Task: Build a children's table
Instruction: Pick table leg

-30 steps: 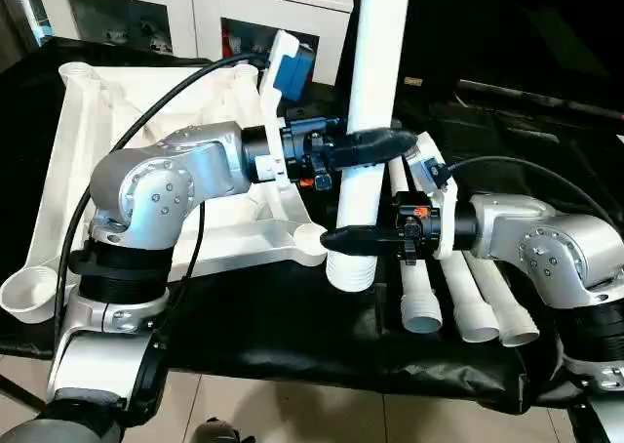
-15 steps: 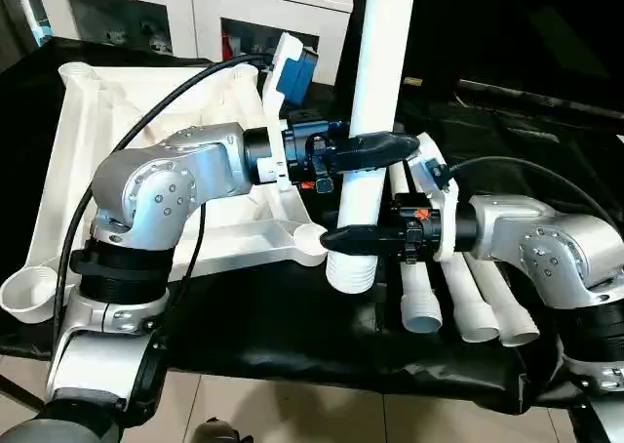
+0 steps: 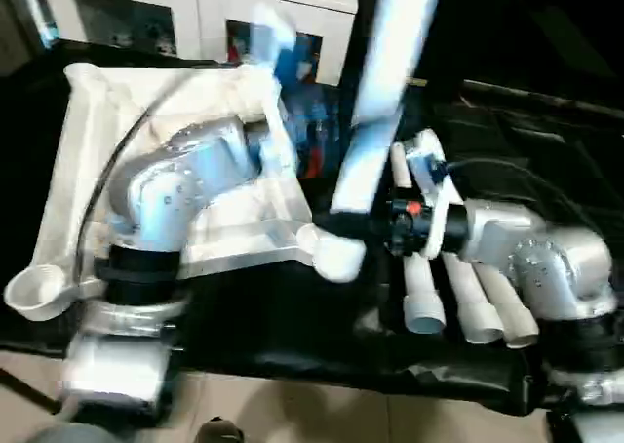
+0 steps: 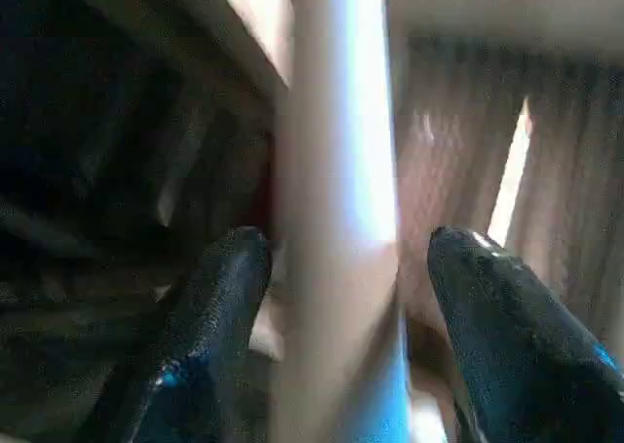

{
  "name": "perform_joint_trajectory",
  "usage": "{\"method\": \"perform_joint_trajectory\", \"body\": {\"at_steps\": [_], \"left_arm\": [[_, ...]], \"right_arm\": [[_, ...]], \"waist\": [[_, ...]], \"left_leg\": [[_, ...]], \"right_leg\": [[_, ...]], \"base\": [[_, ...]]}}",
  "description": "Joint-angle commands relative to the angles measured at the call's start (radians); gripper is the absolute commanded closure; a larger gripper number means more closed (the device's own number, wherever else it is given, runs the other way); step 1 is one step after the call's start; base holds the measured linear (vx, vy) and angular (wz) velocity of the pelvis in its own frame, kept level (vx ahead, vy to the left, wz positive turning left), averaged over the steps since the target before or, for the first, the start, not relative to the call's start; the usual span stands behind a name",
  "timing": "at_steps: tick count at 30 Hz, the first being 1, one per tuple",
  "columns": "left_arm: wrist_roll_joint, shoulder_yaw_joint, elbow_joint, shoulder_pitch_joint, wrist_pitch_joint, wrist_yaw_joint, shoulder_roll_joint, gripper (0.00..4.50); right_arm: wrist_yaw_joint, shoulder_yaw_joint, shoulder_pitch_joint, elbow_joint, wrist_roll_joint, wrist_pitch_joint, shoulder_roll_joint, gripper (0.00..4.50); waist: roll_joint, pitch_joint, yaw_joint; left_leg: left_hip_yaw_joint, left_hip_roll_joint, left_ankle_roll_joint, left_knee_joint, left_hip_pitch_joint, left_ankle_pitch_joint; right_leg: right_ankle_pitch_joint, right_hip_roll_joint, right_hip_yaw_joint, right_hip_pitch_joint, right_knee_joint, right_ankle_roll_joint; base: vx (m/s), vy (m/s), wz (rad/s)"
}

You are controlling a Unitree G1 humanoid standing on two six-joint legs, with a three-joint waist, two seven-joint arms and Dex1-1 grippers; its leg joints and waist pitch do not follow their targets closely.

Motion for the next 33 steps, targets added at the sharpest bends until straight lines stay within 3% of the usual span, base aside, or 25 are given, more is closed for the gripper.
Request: {"method": "perform_joint_trajectory", "body": {"at_steps": [1, 3, 4, 7, 8, 9, 10, 11, 12, 14, 15, 18, 20, 21, 22, 23, 25, 27, 29, 31, 32, 33], "left_arm": [[-0.052, 0.050, 0.007, -0.009, -0.023, 0.039, -0.026, 1.43], [-0.086, 0.078, -0.009, -0.003, -0.032, 0.045, -0.037, 1.43], [-0.094, 0.086, -0.018, 0.001, -0.036, 0.045, -0.039, 1.43], [-0.116, 0.114, -0.035, 0.018, -0.011, 0.044, -0.009, 1.43], [-0.016, 0.070, -0.034, 0.034, -0.035, 0.041, 0.043, 1.43], [0.059, 0.035, -0.031, 0.045, -0.059, 0.042, 0.077, 1.43], [0.080, 0.022, -0.029, 0.048, -0.066, 0.040, 0.088, 1.43], [0.265, -0.101, -0.003, 0.082, -0.131, 0.016, 0.197, 1.43], [0.367, -0.173, 0.024, 0.108, -0.189, -0.002, 0.262, 1.43], [0.527, -0.288, 0.073, 0.154, -0.297, -0.044, 0.370, 1.43], [0.565, -0.330, 0.098, 0.181, -0.326, -0.079, 0.415, 1.43], [0.591, -0.362, 0.120, 0.205, -0.349, -0.113, 0.449, 1.43], [0.607, -0.401, 0.159, 0.237, -0.376, -0.180, 0.490, 1.43], [0.617, -0.425, 0.192, 0.251, -0.392, -0.226, 0.511, 1.43], [0.622, -0.439, 0.225, 0.253, -0.393, -0.247, 0.518, 1.43], [0.634, -0.450, 0.252, 0.251, -0.405, -0.261, 0.522, 1.43], [0.635, -0.450, 0.253, 0.251, -0.405, -0.261, 0.522, 1.60], [0.714, -0.507, 0.374, 0.232, -0.483, -0.296, 0.526, 1.78], [0.724, -0.516, 0.399, 0.228, -0.484, -0.306, 0.524, 1.82], [0.730, -0.520, 0.419, 0.224, -0.487, -0.315, 0.521, 2.13], [0.724, -0.515, 0.436, 0.216, -0.468, -0.316, 0.514, 2.20], [0.721, -0.512, 0.450, 0.210, -0.456, -0.316, 0.509, 2.22]], "right_arm": [[-0.022, -0.045, 0.001, -0.025, 0.011, -0.025, -0.003, 2.55], [-0.045, -0.056, 0.006, -0.027, 0.006, -0.043, 0.011, 2.55], [-0.055, -0.060, 0.007, -0.026, -0.001, -0.055, 0.017, 2.55], [-0.138, -0.087, 0.007, -0.010, -0.060, -0.152, 0.053, 2.56], [-0.194, -0.098, 0.002, 0.006, -0.111, -0.221, 0.070, 2.56], [-0.232, -0.104, -0.001, 0.017, -0.145, -0.269, 0.079, 2.56], [-0.236, -0.104, -0.002, 0.020, -0.152, -0.278, 0.079, 2.56], [-0.270, -0.098, -0.008, 0.047, -0.200, -0.321, 0.072, 2.57], [-0.311, -0.098, -0.010, 0.068, -0.225, -0.323, 0.072, 2.57], [-0.364, -0.091, -0.010, 0.099, -0.267, -0.334, 0.071, 2.57], [-0.393, -0.093, -0.004, 0.110, -0.278, -0.338, 0.079, 2.57], [-0.410, -0.082, 0.004, 0.118, -0.296, -0.340, 0.079, 2.57], [-0.419, -0.060, 0.022, 0.130, -0.320, -0.336, 0.082, 2.57], [-0.413, -0.047, 0.036, 0.131, -0.328, -0.332, 0.082, 2.57], [-0.413, -0.040, 0.043, 0.130, -0.336, -0.329, 0.077, 2.57], [-0.416, -0.035, 0.046, 0.133, -0.345, -0.333, 0.074, 2.57], [-0.416, -0.035, 0.046, 0.133, -0.345, -0.334, 0.074, 2.57], [-0.406, -0.032, 0.051, 0.137, -0.343, -0.337, 0.074, 2.57], [-0.399, -0.029, 0.056, 0.131, -0.341, -0.336, 0.073, 2.57], [-0.395, -0.028, 0.058, 0.126, -0.338, -0.333, 0.072, 2.57], [-0.393, -0.030, 0.064, 0.115, -0.331, -0.326, 0.072, 2.57], [-0.392, -0.031, 0.068, 0.108, -0.327, -0.321, 0.072, 2.57]], "waist": [[0.029, -0.080, 0.001], [0.026, -0.080, 0.001], [0.047, -0.079, 0.001], [0.046, -0.080, -0.003], [0.046, -0.080, -0.001], [0.050, -0.079, -0.005], [0.052, -0.078, -0.007], [0.047, -0.078, -0.006], [0.056, -0.077, -0.007], [0.058, -0.077, -0.015], [0.050, -0.079, -0.016], [0.056, -0.085, -0.020], [0.055, -0.087, -0.016], [0.037, -0.082, -0.018], [0.043, -0.082, -0.018], [0.033, -0.080, -0.019], [0.038, -0.081, -0.022], [0.044, -0.078, -0.021], [0.045, -0.079, -0.020], [0.041, -0.078, -0.020], [0.048, -0.078, -0.019], [0.045, -0.079, -0.019]], "left_leg": [[-0.007, 0.020, -0.057, -0.061, 0.023, -0.125], [-0.005, 0.020, -0.048, -0.061, 0.022, -0.119], [-0.007, 0.019, -0.050, -0.061, 0.023, -0.127], [-0.007, 0.018, -0.058, -0.062, 0.022, -0.128], [-0.007, 0.019, -0.058, -0.063, 0.024, -0.125], [-0.009, 0.022, -0.057, -0.067, 0.022, -0.115], [-0.007, 0.020, -0.062, -0.067, 0.024, -0.122], [-0.009, 0.023, -0.061, -0.069, 0.026, -0.120], [-0.012, 0.023, -0.059, -0.073, 0.028, -0.134], [-0.009, 0.023, -0.078, -0.075, 0.031, -0.145], [-0.009, 0.023, -0.083, -0.075, 0.030, -0.139], [-0.007, 0.020, -0.083, -0.072, 0.026, -0.093], [-0.007, 0.020, -0.072, -0.069, 0.024, -0.072], [-0.002, 0.015, -0.054, -0.071, 0.019, -0.066], [-0.001, 0.016, -0.054, -0.072, 0.021, -0.075], [0.001, 0.018, -0.048, -0.074, 0.021, -0.083], [0.001, 0.021, -0.051, -0.074, 0.024, -0.094], [0.000, 0.021, -0.053, -0.076, 0.027, -0.122], [-0.001, 0.023, -0.061, -0.077, 0.027, -0.132], [0.000, 0.023, -0.059, -0.076, 0.027, -0.137], [-0.001, 0.022, -0.061, -0.076, 0.027, -0.138], [-0.001, 0.023, -0.060, -0.076, 0.027, -0.140]], "right_leg": [[0.109, -0.073, 0.040, 0.056, -0.063, -0.232], [0.088, -0.071, 0.040, 0.055, -0.065, -0.226], [0.074, -0.071, 0.041, 0.051, -0.067, -0.223], [0.054, -0.068, 0.039, 0.049, -0.067, -0.211], [0.048, -0.069, 0.039, 0.048, -0.068, -0.204], [0.030, -0.068, 0.039, 0.043, -0.069, -0.176], [0.015, -0.067, 0.040, 0.042, -0.069, -0.164], [-0.006, -0.070, 0.040, 0.043, -0.075, -0.149], [-0.055, -0.066, 0.041, 0.038, -0.078, -0.107], [-0.078, -0.067, 0.043, 0.036, -0.077, -0.089], [-0.070, -0.067, 0.042, 0.036, -0.076, -0.092], [0.033, -0.066, 0.041, 0.035, -0.061, -0.132], [0.088, -0.067, 0.040, 0.036, -0.056, -0.155], [0.075, -0.066, 0.041, 0.037, -0.058, -0.155], [0.063, -0.067, 0.042, 0.036, -0.058, -0.153], [0.033, -0.070, 0.043, 0.035, -0.060, -0.150], [0.019, -0.072, 0.043, 0.032, -0.060, -0.155], [-0.011, -0.072, 0.046, 0.028, -0.069, -0.146], [-0.008, -0.075, 0.045, 0.030, -0.066, -0.151], [-0.003, -0.076, 0.046, 0.029, -0.065, -0.167], [-0.002, -0.077, 0.046, 0.030, -0.063, -0.169], [0.001, -0.076, 0.046, 0.030, -0.064, -0.172]], "base": [[0.000, 0.000, 0.00], [0.000, 0.000, 0.00], [0.000, 0.000, 0.00], [0.000, 0.000, 0.00], [0.000, 0.000, 0.00], [0.000, 0.000, 0.00], [0.000, 0.000, 0.00], [0.000, 0.000, 0.00], [0.000, 0.000, 0.00], [0.000, 0.000, 0.00], [0.000, 0.000, 0.00], [0.000, 0.000, 0.00], [0.000, 0.000, 0.00], [0.000, 0.000, 0.00], [0.000, 0.000, 0.00], [0.000, 0.000, 0.00], [0.000, 0.000, 0.00], [0.000, 0.000, 0.00], [0.000, 0.000, 0.00], [0.000, 0.000, 0.00], [0.000, 0.000, 0.00], [0.000, 0.000, 0.00]]}}
